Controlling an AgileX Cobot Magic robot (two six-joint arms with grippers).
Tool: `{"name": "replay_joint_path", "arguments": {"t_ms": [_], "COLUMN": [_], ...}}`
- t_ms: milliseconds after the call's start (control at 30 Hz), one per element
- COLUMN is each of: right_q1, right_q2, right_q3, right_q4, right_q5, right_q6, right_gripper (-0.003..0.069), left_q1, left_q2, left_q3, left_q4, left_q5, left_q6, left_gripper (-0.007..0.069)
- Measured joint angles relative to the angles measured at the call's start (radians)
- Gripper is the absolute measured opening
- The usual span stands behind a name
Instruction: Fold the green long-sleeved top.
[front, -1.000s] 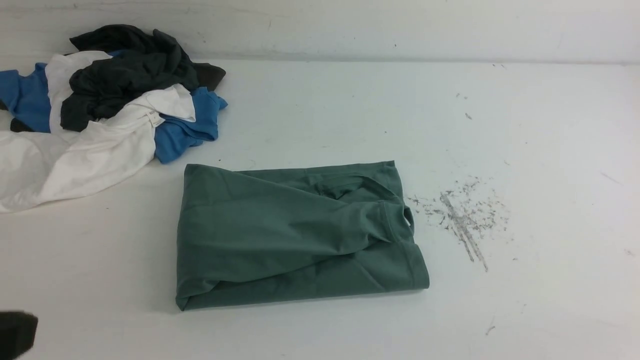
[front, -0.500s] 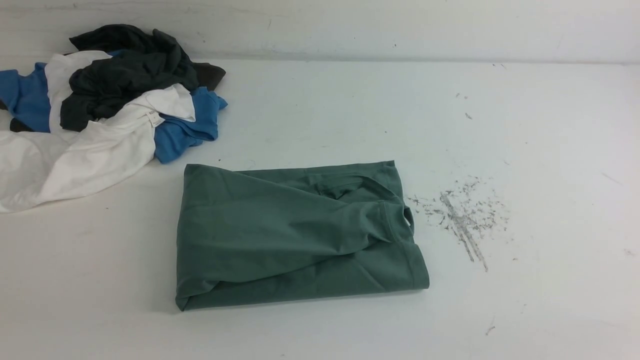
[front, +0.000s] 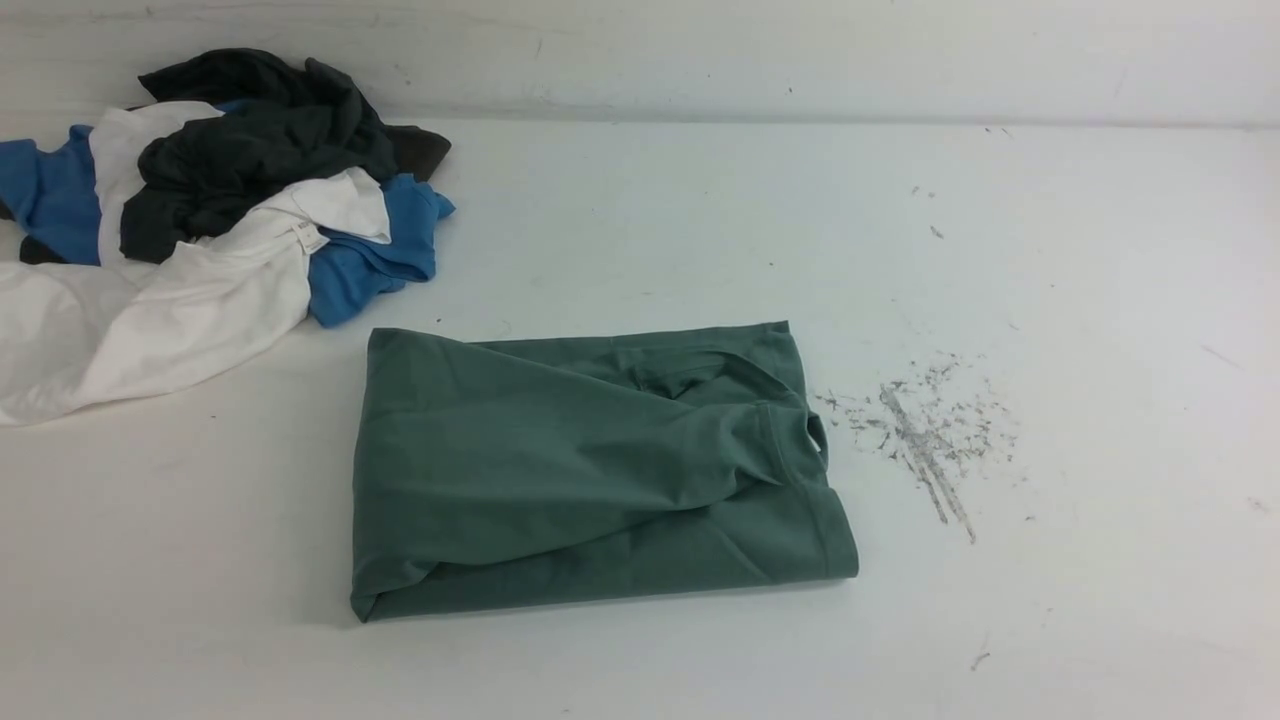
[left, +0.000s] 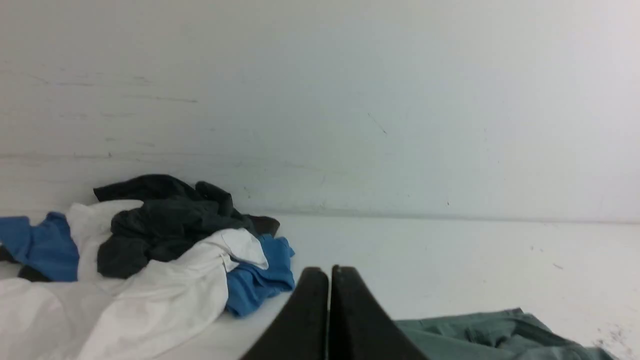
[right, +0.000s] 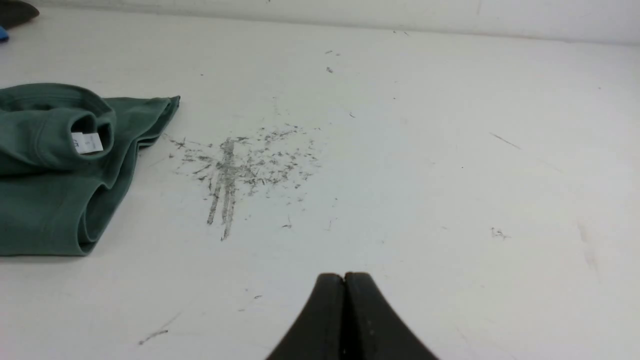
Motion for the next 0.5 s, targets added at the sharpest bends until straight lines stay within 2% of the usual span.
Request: {"name": "replay_joint_path", "arguments": {"t_ms": [167,267,300,367,433,500], "right_q1": [0.000,0.000,0.000,0.000,0.000,0.000], "right_q2": [0.000,0.000,0.000,0.000,0.000,0.000], "right_q3": [0.000,0.000,0.000,0.000,0.000,0.000], "right_q4": [-0.001,-0.001,-0.001,-0.001,-0.001,-0.001], "right_q5": [-0.001,-0.001,-0.001,-0.001,-0.001,-0.002], "right_q6": [0.000,0.000,0.000,0.000,0.000,0.000], "right_gripper": [-0.0015,-0.0015,-0.0015,-0.0015,-0.0015,-0.0015], "left_q1": [0.000,0.000,0.000,0.000,-0.005,-0.015], "left_q2": [-0.042,-0.070,-0.070,-0.071,-0.071,-0.071], "left_q3": [0.065,0.171,0.188,0.287,0.329,0.332], "left_q4": [0.099,0.256,0.266,0.375,0.474,0.539], "left_q5": [0.014,0.006,0.005,-0.022,-0.021,-0.007], "left_q6": [-0.021,-0.122,-0.131,-0.251,-0.342,-0.379], "left_gripper": [-0.0004,-0.0004,-0.0004,-0.0004,-0.0004,-0.0004]}}
